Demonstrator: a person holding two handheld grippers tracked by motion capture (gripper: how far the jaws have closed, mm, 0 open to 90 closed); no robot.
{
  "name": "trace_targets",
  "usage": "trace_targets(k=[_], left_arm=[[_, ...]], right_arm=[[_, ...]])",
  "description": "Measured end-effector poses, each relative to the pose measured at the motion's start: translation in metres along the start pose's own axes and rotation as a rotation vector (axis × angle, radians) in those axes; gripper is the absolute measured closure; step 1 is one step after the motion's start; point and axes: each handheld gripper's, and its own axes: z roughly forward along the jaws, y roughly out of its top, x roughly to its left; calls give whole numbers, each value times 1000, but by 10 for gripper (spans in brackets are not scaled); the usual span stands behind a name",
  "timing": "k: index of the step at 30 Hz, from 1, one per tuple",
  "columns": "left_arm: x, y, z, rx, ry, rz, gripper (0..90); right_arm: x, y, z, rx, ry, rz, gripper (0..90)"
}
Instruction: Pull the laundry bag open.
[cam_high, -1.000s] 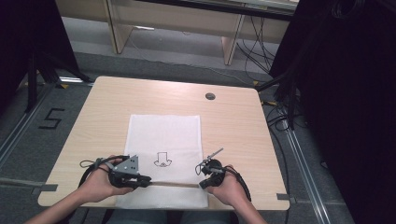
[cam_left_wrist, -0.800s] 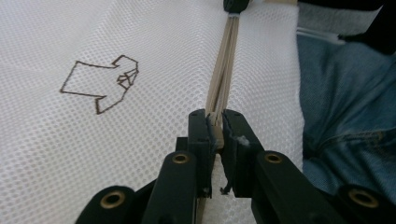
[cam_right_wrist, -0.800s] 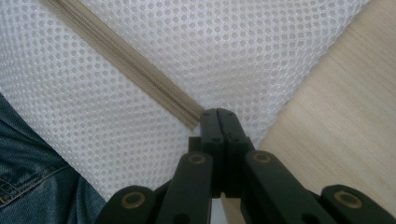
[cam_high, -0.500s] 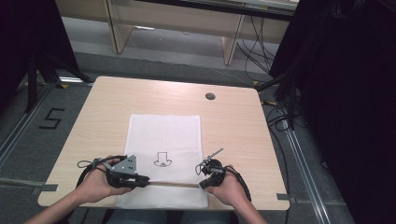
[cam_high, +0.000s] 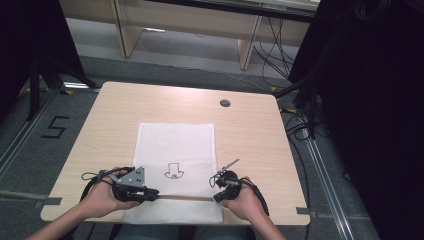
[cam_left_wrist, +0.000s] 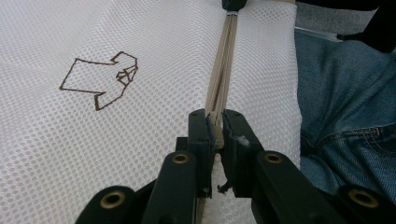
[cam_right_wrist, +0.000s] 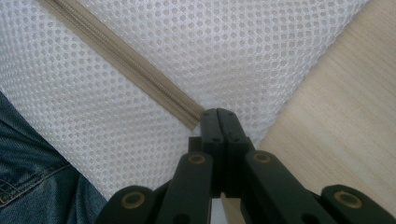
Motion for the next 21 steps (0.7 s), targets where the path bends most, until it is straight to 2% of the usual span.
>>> trace_targets(k=[4,11,12,14,15,16,17,18,19,21], left_arm=[[1,0,-2,9,5,8,819],[2,-6,-7,-5,10,-17,819],[3,-6,-7,0,2,-11,819],[1,-6,-7,-2,12,-13,819],[3,-6,-8,3,1,-9,819],[3,-6,-8,1,14,-7,819],[3,-6,-8,1,13,-6,819],[3,-6,-7,1,11,-3,819],[3,-6,-8,3,11,-4,819],[3,-6,-8,0,10,-6,819]], right_arm=[[-1,0,0,-6,-1,-9,900],[0,0,0,-3,3,2,900],[0,0,0,-3,2,4,900],[0,0,0,0,0,0,900],[0,0,0,-2,-2,-1,900],[0,0,0,1,0,4,900],[-1,0,1,-10,-5,-17,900],[-1,0,1,-10,-5,-18,900],[0,0,0,-3,-1,-2,900],[0,0,0,-4,4,1,900]])
